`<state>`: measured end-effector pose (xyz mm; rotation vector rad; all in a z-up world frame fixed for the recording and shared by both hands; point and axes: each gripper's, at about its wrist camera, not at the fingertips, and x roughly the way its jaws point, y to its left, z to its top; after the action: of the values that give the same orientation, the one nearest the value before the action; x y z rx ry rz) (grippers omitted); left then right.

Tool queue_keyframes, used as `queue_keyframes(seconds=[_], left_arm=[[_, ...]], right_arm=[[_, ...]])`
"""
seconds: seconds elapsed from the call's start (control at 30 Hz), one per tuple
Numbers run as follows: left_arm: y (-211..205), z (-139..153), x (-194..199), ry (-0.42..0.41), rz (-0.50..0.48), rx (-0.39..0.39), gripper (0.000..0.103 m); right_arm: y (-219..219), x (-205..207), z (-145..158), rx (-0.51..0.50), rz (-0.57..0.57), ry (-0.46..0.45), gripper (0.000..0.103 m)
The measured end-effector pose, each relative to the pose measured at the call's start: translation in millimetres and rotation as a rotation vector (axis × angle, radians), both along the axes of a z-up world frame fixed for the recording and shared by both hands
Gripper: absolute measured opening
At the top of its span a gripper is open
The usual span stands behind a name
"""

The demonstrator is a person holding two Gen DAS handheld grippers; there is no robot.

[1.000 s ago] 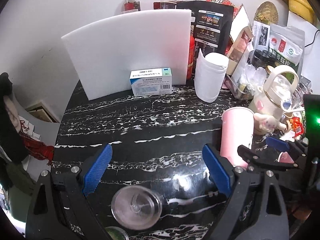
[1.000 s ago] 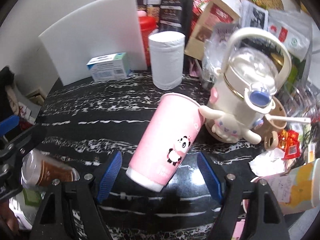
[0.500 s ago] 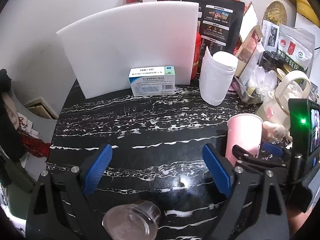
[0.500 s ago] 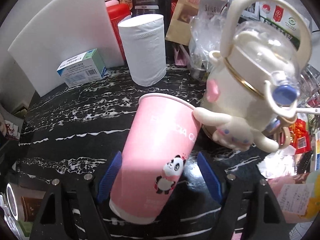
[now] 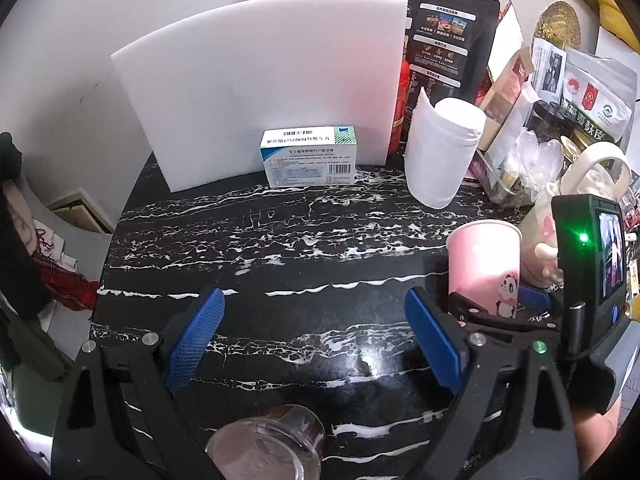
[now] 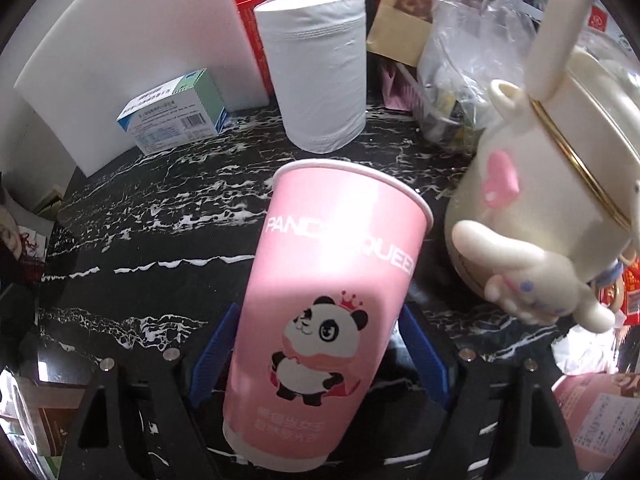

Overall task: Flip cup upside down
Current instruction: 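Raise the pink cup upright with the right gripper and carry it toward the left gripper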

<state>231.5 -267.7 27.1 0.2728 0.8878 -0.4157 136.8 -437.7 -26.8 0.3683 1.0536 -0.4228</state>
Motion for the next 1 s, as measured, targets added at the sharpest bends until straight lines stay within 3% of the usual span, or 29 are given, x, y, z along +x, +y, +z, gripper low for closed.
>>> queue_keyframes(seconds=[0.43,1.0], left_arm=[[11.8,12.1,-17.2,-0.022,0.002,-0.016,0.091],[68.2,42.1,-89.9,-0.095,0.003,-0.064,0.091]], right_arm=[[8.9,-11.5,13.5,-0.007,0.052,-0.046,0.076],[66.3,-82.5,39.6,0.031,0.102,-0.117,0.076]])
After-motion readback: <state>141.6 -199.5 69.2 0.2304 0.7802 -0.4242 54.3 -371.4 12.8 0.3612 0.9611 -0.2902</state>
